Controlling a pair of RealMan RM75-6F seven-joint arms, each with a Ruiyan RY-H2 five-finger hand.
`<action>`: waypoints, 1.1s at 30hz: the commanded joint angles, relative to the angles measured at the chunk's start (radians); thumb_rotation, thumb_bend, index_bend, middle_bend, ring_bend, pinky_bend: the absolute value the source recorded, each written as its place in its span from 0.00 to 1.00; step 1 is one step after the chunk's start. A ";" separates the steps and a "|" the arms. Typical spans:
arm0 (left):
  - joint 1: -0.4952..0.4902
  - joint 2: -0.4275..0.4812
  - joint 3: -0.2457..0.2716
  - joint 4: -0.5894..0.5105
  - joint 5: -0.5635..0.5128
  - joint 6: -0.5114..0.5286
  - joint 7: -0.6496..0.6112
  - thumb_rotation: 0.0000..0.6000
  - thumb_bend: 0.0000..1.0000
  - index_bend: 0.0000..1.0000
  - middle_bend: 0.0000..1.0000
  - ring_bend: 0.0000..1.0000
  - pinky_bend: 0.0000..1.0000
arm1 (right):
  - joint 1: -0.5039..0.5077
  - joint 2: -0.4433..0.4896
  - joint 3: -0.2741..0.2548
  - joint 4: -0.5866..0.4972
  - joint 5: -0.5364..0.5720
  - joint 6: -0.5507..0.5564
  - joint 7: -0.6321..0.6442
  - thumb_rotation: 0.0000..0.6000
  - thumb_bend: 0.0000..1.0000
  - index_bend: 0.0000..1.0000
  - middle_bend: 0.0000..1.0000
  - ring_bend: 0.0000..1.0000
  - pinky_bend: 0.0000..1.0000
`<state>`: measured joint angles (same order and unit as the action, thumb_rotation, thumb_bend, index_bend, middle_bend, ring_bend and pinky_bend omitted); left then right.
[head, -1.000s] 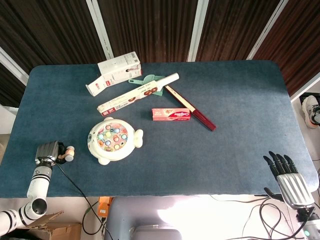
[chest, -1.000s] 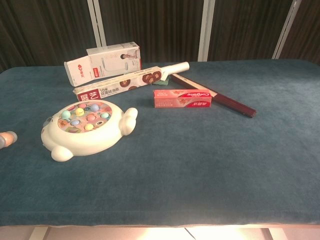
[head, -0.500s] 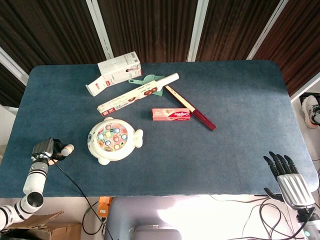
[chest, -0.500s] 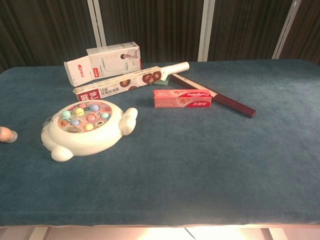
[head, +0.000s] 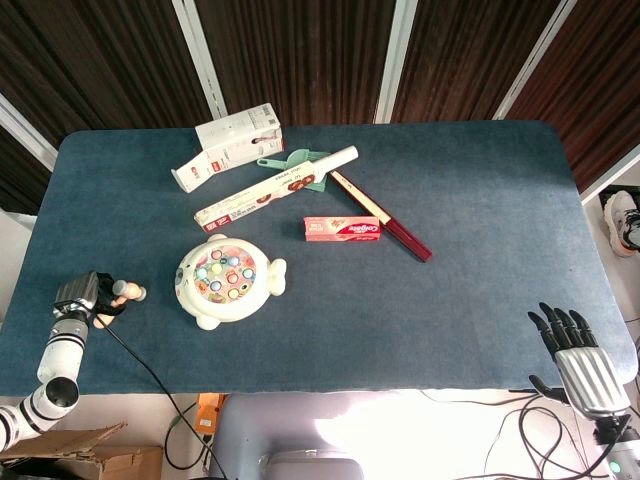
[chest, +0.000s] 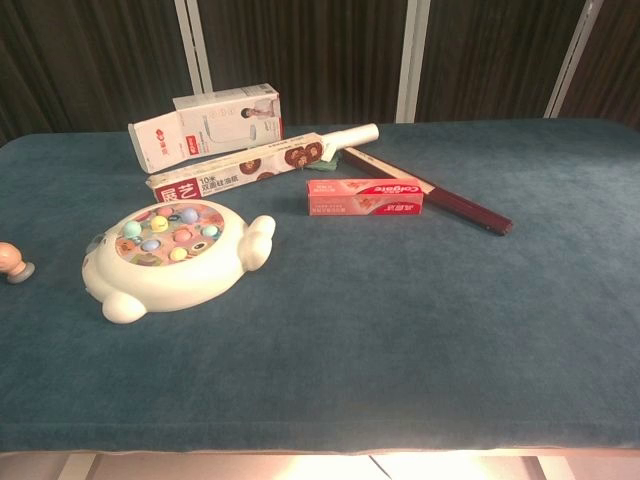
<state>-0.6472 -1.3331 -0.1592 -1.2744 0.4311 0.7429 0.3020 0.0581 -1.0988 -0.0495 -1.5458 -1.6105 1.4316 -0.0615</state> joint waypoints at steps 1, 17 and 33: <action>-0.001 -0.001 0.002 0.004 0.005 0.000 -0.005 1.00 0.23 0.60 0.54 0.49 0.55 | 0.000 0.000 0.000 0.000 0.000 0.000 0.000 1.00 0.13 0.00 0.00 0.00 0.01; 0.015 0.022 0.002 -0.008 0.086 -0.033 -0.079 1.00 0.18 0.36 0.34 0.41 0.51 | -0.003 0.002 0.001 0.001 0.001 0.006 0.006 1.00 0.13 0.00 0.00 0.00 0.01; 0.203 0.227 -0.047 -0.285 0.613 0.231 -0.396 1.00 0.12 0.00 0.00 0.04 0.27 | -0.005 0.002 0.004 0.004 0.006 0.008 0.011 1.00 0.13 0.00 0.00 0.00 0.01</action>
<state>-0.5523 -1.2051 -0.1836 -1.4350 0.7952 0.7984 0.0619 0.0529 -1.0965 -0.0455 -1.5420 -1.6046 1.4395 -0.0509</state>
